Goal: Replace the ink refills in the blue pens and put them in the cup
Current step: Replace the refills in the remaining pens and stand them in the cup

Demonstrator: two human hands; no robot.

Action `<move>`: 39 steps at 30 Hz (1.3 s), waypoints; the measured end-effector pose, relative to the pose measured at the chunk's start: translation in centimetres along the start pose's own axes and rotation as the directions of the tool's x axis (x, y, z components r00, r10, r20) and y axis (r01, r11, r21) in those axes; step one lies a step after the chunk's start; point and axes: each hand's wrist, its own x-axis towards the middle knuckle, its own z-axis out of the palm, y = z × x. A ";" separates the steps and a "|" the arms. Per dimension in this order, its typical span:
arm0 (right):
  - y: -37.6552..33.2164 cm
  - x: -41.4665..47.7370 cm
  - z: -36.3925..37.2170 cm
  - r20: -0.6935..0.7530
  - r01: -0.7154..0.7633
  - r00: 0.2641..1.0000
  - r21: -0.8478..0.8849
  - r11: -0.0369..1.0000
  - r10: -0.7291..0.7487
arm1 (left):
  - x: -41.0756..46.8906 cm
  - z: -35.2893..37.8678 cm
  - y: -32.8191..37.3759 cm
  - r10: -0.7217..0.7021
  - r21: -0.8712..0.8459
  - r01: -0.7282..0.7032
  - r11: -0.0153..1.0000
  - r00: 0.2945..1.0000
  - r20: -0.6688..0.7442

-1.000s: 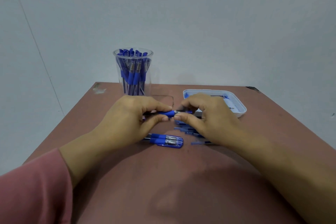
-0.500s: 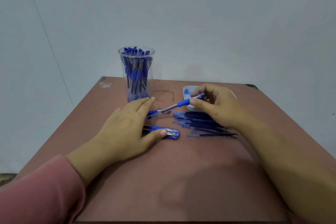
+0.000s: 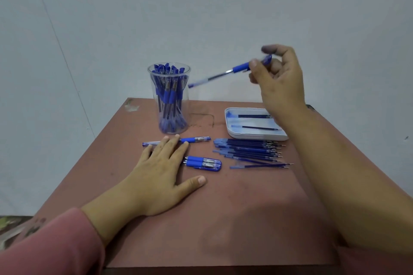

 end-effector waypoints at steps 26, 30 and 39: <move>0.8 1.5 7.2 0.445 0.228 0.895 -0.385 0.894 -0.036 | 0.4 0.0 -0.2 0.008 -0.024 -0.008 1.000 1.000 -0.017; 2.9 -1.5 4.4 0.513 0.218 0.854 -0.499 0.839 0.083 | 0.3 0.1 -0.2 0.011 -0.034 -0.012 0.999 1.000 -0.021; 5.5 -3.0 5.2 0.713 0.509 0.622 -0.682 0.525 0.324 | 0.4 0.1 -0.2 0.010 -0.066 -0.013 0.998 0.999 -0.043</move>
